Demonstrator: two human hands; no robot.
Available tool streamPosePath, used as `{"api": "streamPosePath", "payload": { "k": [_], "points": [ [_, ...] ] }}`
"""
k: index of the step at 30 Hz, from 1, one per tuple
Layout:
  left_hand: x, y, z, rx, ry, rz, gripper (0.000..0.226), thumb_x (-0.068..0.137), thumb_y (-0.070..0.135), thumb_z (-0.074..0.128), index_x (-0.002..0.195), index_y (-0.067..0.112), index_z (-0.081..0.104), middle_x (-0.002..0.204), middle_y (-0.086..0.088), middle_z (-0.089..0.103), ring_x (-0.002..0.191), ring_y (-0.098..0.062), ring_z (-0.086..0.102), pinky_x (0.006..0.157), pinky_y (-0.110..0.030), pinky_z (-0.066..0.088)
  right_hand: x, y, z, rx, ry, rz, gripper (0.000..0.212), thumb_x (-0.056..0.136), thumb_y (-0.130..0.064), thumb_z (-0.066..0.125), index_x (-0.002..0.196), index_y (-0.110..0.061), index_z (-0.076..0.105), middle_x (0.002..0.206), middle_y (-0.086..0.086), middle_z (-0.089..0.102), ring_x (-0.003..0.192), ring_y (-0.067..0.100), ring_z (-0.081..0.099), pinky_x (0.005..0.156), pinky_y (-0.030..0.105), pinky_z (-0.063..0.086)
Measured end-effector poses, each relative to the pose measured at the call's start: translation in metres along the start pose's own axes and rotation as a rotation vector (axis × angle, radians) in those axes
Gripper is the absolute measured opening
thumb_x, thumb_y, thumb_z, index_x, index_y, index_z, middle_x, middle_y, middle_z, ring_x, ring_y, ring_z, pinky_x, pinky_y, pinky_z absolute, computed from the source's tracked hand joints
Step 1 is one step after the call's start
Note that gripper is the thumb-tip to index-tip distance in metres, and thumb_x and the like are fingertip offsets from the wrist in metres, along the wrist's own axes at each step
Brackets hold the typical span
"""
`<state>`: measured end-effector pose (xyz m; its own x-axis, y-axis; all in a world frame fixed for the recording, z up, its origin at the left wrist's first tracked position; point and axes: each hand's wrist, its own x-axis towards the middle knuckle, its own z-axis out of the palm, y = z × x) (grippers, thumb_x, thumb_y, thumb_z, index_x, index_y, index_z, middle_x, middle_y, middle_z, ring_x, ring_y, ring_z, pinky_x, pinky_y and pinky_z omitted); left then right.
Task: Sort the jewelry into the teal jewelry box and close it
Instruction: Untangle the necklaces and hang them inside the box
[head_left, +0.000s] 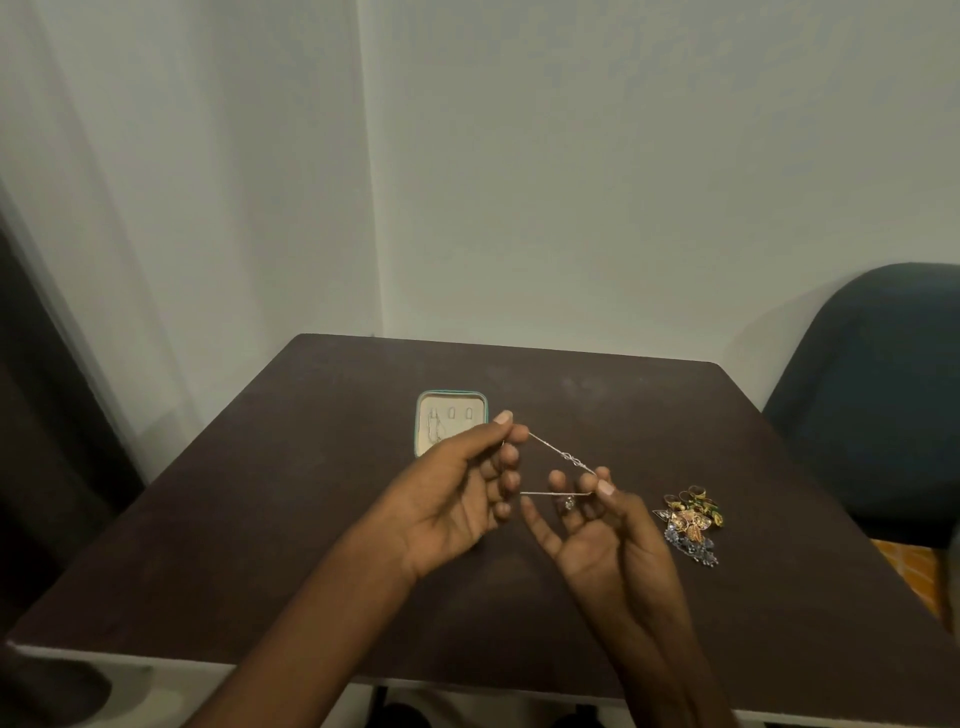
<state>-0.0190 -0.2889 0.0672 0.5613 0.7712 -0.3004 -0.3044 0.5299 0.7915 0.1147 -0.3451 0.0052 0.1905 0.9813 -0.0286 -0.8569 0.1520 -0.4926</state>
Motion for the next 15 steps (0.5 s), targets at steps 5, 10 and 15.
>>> {"api": "streamPosePath", "payload": {
  "k": [5, 10, 15],
  "points": [
    [-0.002, 0.003, -0.001, -0.092, -0.067, 0.030, 0.021, 0.075, 0.028, 0.061, 0.091, 0.019, 0.071, 0.081, 0.004, 0.074, 0.071, -0.009, 0.068, 0.061, -0.024, 0.046, -0.010, -0.001, 0.004, -0.470, -0.026, -0.256, 0.032, 0.061, -0.013, 0.075, 0.084, -0.013, 0.053, 0.061, 0.004, 0.062, 0.067, 0.013, 0.064, 0.078, 0.032, 0.053],
    [-0.006, -0.008, 0.004, 0.334, -0.071, 0.255, 0.023, 0.091, 0.025, 0.050, 0.108, 0.024, 0.066, 0.106, 0.008, 0.072, 0.100, -0.004, 0.063, 0.086, -0.028, 0.038, -0.018, -0.005, 0.006, -1.349, -0.140, -0.746, 0.026, 0.075, -0.021, 0.062, 0.086, -0.039, 0.047, 0.083, -0.017, 0.058, 0.090, 0.005, 0.061, 0.101, 0.032, 0.040],
    [-0.006, -0.020, 0.003, 0.638, -0.069, 0.450, 0.024, 0.094, 0.014, 0.050, 0.113, 0.017, 0.066, 0.106, 0.012, 0.069, 0.102, 0.009, 0.059, 0.078, -0.003, 0.042, -0.017, -0.014, 0.013, -1.471, -0.201, -0.783, 0.016, 0.077, -0.031, 0.055, 0.088, -0.038, 0.047, 0.090, -0.019, 0.055, 0.091, 0.005, 0.058, 0.105, 0.059, 0.032]
  ]
}}
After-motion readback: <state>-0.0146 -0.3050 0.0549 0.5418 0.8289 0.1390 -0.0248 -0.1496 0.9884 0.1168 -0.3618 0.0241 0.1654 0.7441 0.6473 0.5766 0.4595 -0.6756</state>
